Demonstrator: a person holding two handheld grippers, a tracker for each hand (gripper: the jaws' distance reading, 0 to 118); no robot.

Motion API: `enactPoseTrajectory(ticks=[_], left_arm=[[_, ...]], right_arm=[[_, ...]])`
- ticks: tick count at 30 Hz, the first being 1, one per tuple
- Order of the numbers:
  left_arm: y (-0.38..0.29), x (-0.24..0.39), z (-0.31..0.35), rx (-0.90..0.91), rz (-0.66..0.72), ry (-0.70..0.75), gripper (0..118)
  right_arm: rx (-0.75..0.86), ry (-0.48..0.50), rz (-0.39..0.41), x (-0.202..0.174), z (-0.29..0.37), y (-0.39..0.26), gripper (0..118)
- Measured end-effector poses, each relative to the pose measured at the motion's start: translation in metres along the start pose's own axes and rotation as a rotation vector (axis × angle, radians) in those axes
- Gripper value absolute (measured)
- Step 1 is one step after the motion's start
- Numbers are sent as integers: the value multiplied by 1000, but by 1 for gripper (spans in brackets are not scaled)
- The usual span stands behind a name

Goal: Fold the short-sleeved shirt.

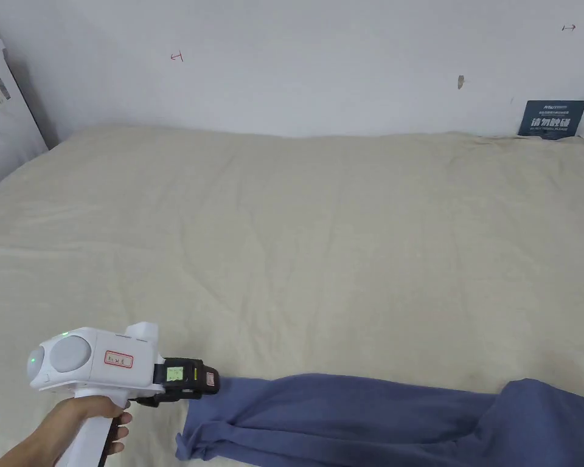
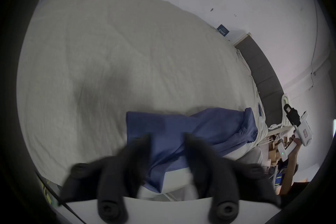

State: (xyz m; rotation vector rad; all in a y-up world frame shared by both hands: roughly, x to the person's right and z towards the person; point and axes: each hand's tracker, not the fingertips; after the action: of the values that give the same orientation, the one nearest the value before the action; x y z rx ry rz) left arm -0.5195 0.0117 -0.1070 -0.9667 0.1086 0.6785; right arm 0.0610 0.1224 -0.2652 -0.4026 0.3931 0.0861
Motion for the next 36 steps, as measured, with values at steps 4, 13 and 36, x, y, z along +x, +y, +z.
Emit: enactPoseTrajectory(ticks=[4,13,36], left_arm=[[-1,-14,-15,-2,-4,30,105],[-14,2,-41,-66,19,11,95],[-13,40,-10,-2,-66,129,2]], right_arm=[[-16,3,-13,1,-3,-3,1],[-55,0,-13,5,-7,-11,1],[-58,-7,-39,27,-9,-10,1]])
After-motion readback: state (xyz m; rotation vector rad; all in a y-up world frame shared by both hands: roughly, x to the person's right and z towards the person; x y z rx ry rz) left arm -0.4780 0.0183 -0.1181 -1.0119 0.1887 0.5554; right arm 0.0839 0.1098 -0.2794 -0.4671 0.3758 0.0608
